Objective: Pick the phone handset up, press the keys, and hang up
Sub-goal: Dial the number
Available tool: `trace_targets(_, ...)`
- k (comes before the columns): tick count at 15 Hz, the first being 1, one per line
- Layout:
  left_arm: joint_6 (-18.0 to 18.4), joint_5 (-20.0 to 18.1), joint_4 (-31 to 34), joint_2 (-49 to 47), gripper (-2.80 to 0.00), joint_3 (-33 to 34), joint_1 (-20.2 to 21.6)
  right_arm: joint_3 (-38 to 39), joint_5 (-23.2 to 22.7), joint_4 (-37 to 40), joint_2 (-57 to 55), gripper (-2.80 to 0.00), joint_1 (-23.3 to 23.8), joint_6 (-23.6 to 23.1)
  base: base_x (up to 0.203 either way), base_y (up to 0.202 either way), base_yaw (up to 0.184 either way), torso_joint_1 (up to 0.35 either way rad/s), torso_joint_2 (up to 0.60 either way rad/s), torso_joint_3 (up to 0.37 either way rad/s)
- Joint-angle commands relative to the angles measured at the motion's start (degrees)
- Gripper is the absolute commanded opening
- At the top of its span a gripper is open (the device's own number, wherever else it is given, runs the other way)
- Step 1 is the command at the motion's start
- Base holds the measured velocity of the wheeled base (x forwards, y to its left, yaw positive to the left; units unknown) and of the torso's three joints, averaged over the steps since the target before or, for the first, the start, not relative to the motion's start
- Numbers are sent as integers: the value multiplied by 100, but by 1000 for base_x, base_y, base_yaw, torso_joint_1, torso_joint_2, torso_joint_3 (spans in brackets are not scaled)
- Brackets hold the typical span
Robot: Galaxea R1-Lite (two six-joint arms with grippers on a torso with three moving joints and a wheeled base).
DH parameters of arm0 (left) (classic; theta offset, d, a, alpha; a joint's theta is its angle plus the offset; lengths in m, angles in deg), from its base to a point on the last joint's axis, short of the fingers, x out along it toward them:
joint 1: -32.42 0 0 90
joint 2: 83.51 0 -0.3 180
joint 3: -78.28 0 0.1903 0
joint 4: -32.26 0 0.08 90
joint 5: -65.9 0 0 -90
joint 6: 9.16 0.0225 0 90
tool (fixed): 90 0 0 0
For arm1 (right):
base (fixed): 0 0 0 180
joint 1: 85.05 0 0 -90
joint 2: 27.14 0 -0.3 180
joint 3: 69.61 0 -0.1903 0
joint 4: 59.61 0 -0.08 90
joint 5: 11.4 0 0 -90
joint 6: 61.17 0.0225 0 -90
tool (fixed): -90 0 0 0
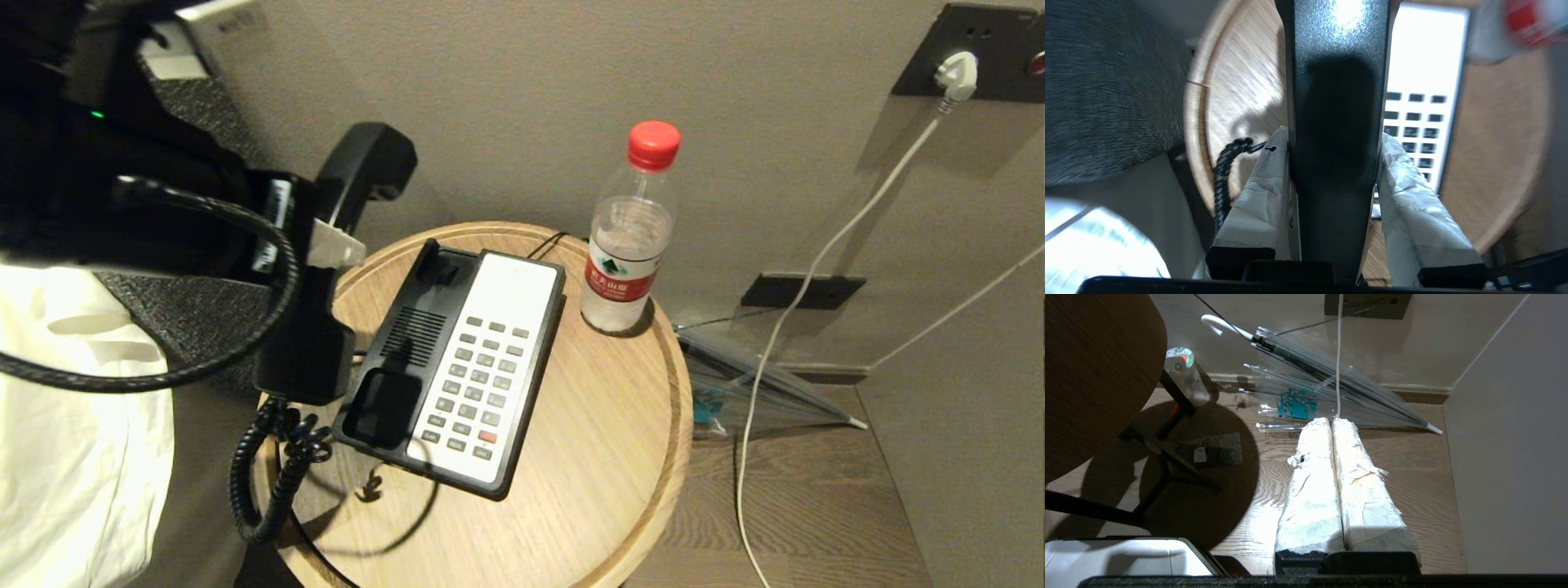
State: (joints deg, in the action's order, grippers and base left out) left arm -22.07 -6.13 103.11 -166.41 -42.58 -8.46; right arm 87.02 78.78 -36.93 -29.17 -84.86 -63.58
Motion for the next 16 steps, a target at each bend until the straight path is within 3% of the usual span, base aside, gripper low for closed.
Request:
trace_targets(1, -186, -33, 21, 968, -280, 21, -17, 9, -1, -2, 1, -280, -1, -5, 0, 0, 0, 0, 0, 0)
trace_targets(4, -1056, -513, 81, 2161, -280, 68, -30, 1, -1, -2, -7, -280, -1, -5, 0, 0, 0, 0, 0, 0)
trace_targets(6, -2336, -1378, 178, 2864, -280, 129, -28, 0, -1, -2, 1, -280, -1, -5, 0, 0, 0, 0, 0, 0)
trace_targets(7, -2735, -1754, 230, 3024, -280, 168, -26, 0, -1, -2, 1, -280, -1, -5, 0, 0, 0, 0, 0, 0)
trace_targets(8, -2894, -1872, 260, 3087, -280, 212, -26, 9, -1, -2, 1, -280, -1, -5, 0, 0, 0, 0, 0, 0)
trace_targets(10, -4125, -2104, 321, 3435, -280, 306, -26, 0, -1, -2, -7, -280, -1, -5, 0, 0, 0, 0, 0, 0)
trace_targets(11, -4496, -2164, 383, 3580, -280, 357, -26, 9, -1, -2, -7, -280, -1, -5, 0, 0, 0, 0, 0, 0)
trace_targets(12, -4719, -2200, 485, 3730, -280, 489, -31, 0, -1, -2, -7, -280, -1, -5, 0, 0, 0, 0, 0, 0)
trace_targets(14, -4834, -2653, 478, 4038, -280, 682, -52, 9, -1, -2, -7, -280, -1, -5, 0, 0, 0, 1, 3, 25)
trace_targets(16, -4915, -2827, 481, 4105, -280, 741, -61, 9, -1, -2, -7, -280, -1, -5, 0, 0, 0, 0, 0, 0)
